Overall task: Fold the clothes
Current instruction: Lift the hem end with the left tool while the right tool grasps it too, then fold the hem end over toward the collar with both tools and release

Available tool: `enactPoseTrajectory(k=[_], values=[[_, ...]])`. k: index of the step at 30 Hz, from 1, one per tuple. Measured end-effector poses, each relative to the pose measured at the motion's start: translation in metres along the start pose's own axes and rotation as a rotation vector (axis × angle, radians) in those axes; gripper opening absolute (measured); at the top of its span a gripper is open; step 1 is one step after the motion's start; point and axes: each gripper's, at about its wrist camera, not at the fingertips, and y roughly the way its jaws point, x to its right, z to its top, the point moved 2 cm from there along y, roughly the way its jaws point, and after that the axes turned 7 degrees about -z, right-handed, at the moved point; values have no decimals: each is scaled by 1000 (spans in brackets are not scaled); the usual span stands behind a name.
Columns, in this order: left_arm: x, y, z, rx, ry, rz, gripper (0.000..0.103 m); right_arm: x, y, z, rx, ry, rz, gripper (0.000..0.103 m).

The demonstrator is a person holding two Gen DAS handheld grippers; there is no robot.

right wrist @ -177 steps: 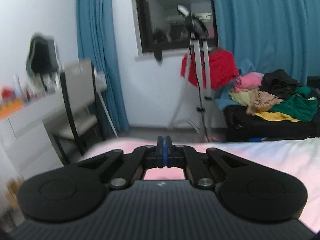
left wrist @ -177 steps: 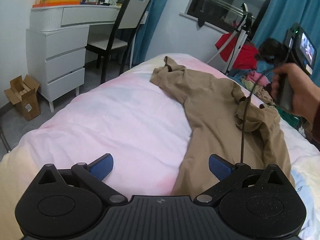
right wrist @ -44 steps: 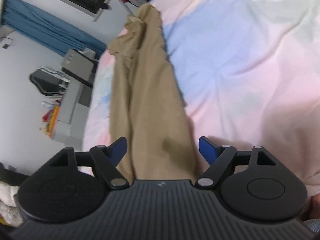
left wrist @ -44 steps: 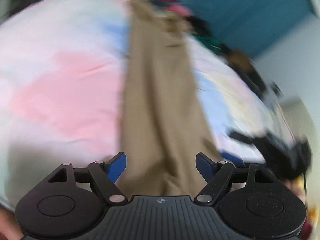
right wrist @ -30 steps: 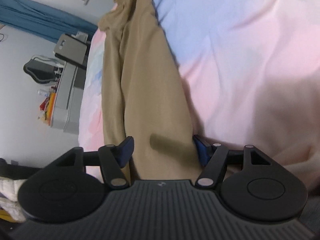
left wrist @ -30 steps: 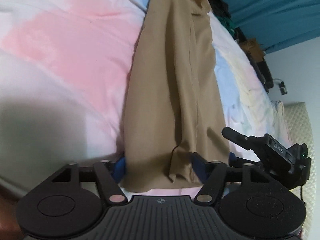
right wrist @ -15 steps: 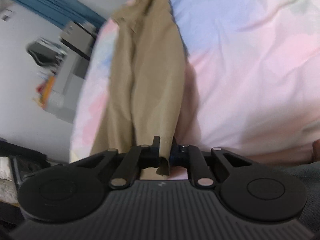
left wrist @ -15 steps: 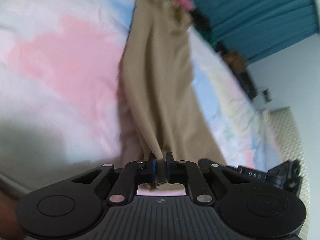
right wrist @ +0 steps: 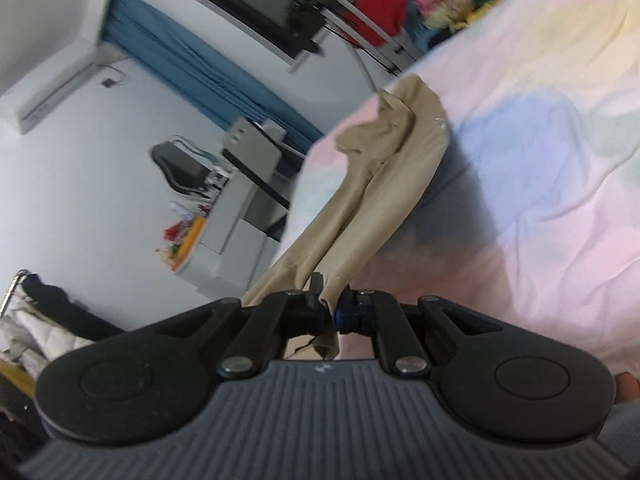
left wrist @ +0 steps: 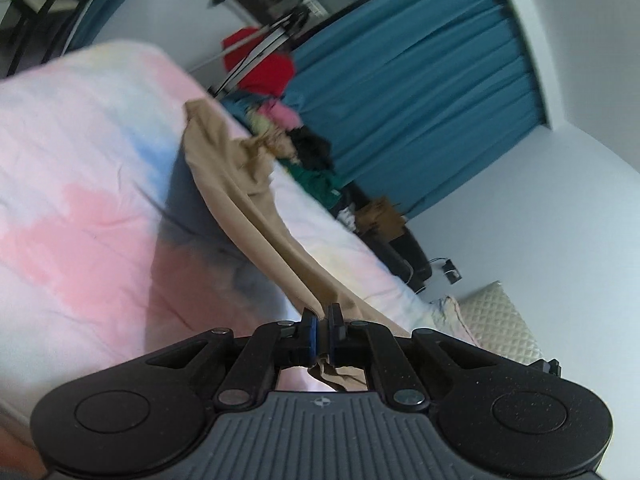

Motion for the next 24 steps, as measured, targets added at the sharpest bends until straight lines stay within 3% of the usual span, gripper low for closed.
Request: enactPoseTrajectory(k=[7,11,18,24], values=[[39,-47,-41,43,-4,-10,5,4,-56,-29,10,35,76,8],[36,-36,-38,36,-23,11,5,7,-47,-24,15,60,53,8],[18,22,32,34,15,55,5,-2,13,33,80,47,10,8],[-30,99,100,21,-36,108,5,16,89,81,79,103,-54,8]])
